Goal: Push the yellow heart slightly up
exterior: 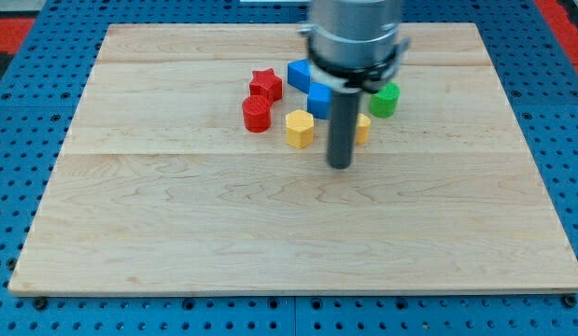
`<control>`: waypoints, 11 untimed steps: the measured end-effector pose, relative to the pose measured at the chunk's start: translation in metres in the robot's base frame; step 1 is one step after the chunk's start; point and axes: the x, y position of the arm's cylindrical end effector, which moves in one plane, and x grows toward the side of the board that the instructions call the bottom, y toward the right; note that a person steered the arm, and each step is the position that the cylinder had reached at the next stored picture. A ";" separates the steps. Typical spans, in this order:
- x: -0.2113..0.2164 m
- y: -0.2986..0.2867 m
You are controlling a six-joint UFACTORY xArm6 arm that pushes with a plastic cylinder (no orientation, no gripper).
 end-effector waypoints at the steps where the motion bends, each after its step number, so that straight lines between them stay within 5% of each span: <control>1: -0.003 0.032; 11: -0.029 -0.020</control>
